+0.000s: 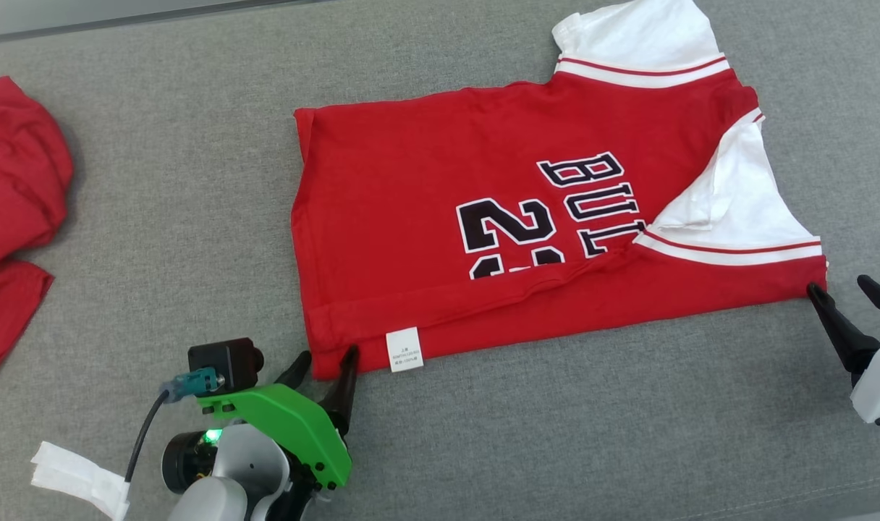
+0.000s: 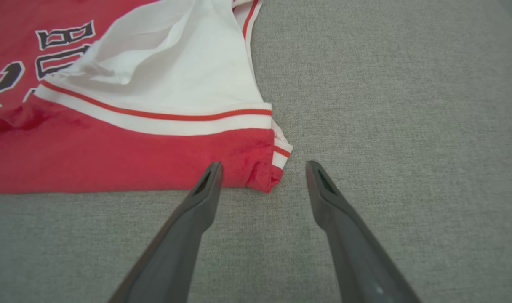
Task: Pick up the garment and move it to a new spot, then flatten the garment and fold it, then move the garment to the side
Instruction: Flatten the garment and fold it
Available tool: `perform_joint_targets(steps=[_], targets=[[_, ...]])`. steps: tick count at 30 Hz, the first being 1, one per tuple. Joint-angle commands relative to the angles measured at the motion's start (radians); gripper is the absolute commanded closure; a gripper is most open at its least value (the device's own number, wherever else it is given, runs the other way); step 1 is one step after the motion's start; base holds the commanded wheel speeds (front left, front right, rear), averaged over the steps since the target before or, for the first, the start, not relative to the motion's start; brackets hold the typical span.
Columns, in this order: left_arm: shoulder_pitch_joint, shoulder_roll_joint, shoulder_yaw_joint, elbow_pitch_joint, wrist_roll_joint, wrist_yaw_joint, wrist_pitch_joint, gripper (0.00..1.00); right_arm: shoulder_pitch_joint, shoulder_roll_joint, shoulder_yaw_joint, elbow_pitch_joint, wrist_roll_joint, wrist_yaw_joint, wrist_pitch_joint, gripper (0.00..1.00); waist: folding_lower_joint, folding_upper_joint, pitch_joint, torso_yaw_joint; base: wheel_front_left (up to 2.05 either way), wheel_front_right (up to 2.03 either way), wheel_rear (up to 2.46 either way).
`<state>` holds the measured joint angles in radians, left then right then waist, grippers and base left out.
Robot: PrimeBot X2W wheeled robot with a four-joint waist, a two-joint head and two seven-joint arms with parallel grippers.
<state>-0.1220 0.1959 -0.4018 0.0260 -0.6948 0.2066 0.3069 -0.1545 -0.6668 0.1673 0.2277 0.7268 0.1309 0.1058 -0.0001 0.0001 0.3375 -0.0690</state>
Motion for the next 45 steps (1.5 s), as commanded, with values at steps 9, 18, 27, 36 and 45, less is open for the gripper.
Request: perform_joint_targets(steps=[9, 18, 27, 36, 45], targets=[[0.0, 0.007, -0.026, 0.043, -0.02, -0.014, 0.041, 0.0, -0.062, 0.029, 0.021, 0.062, -0.01, 0.0, 0.041, 0.0, 0.0001, -0.0001, 0.011, 0.004, 0.0, 0.0, 0.0], [-0.035, -0.016, -0.053, 0.061, -0.018, -0.026, 0.05, 0.69, -0.15, 0.055, 0.081, 0.123, 0.012, 0.0, 0.078, 0.0, 0.0001, -0.0001, 0.051, 0.023, 0.0, 0.0, 0.0], [-0.013, -0.021, -0.071, 0.057, -0.039, -0.045, 0.065, 1.0, -0.186, 0.065, 0.143, 0.174, 0.08, 0.0, 0.098, 0.94, 0.0001, -0.0001, 0.057, 0.036, 0.0, 0.0, 0.0], [0.009, -0.001, -0.044, 0.028, -0.085, -0.065, 0.065, 1.0, -0.172, -0.001, 0.175, 0.153, 0.187, 0.0, 0.116, 1.0, 0.0001, -0.0001, 0.021, 0.038, 0.0, 0.0, 0.0], [0.032, 0.127, -0.004, -0.163, -0.148, -0.07, 0.213, 1.0, -0.098, -0.178, 0.156, 0.004, 0.366, -0.001, 0.244, 1.0, 0.0001, -0.0001, -0.064, 0.037, 0.0, 0.0, 0.0]])
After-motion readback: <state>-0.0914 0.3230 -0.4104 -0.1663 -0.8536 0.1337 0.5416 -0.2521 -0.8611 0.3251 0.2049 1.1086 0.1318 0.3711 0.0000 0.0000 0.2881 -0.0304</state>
